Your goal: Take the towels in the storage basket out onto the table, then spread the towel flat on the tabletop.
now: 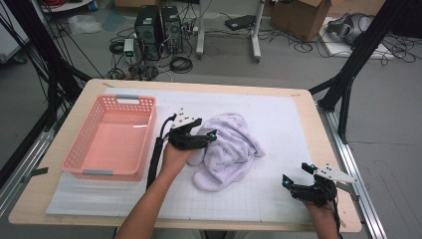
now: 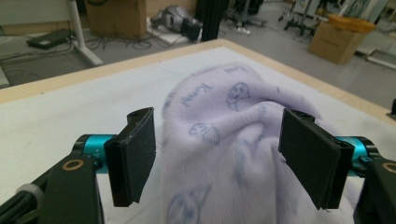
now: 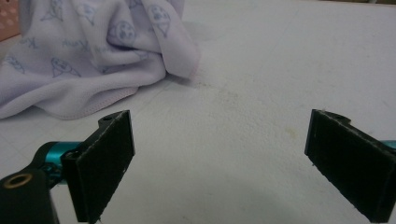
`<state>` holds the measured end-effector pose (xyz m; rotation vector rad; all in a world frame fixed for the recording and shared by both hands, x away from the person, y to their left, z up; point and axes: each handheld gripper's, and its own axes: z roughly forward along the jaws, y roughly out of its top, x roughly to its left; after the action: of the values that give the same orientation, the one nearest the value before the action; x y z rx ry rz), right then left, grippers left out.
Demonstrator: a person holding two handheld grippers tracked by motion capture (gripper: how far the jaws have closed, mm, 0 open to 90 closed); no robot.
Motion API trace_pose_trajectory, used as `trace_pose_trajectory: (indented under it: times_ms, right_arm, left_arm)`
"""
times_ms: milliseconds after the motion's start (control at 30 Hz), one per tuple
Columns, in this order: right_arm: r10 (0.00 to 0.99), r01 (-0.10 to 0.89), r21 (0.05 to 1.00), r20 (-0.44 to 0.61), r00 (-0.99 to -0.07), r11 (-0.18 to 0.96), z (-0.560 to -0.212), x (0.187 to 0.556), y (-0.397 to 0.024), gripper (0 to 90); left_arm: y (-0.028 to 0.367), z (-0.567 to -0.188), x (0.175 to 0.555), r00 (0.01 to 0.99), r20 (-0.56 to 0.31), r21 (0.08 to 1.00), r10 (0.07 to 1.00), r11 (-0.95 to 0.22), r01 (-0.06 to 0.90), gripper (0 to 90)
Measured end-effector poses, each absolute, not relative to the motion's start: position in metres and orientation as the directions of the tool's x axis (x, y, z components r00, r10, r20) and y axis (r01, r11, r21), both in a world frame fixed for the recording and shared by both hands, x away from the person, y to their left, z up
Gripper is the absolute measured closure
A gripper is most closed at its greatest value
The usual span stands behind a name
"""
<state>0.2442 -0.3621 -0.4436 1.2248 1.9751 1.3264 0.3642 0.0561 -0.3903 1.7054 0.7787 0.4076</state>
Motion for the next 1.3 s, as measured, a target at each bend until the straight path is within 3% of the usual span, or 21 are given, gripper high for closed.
trace_pose_trajectory:
  times_ms: [267,400,1300]
  right_arm:
    - [0.864,0.423,0.896,0.101,-0.492,0.136,-0.444,0.244,-0.362,6.8]
    - [0.865,0.423,0.897,0.108,-0.490,0.127,-0.443,0.244,-0.361,6.9]
    - [0.845,0.420,0.885,0.059,-0.531,0.202,-0.447,0.250,-0.345,7.0]
  left_arm:
    - [0.072,-0.396,0.334,0.736,-0.148,0.960,0.660,-0.083,0.267,25.3]
    - [0.077,-0.403,0.324,0.734,-0.183,0.953,0.654,-0.067,0.297,17.9]
    - [0.098,-0.426,0.297,0.750,-0.198,0.947,0.632,-0.073,0.312,18.8]
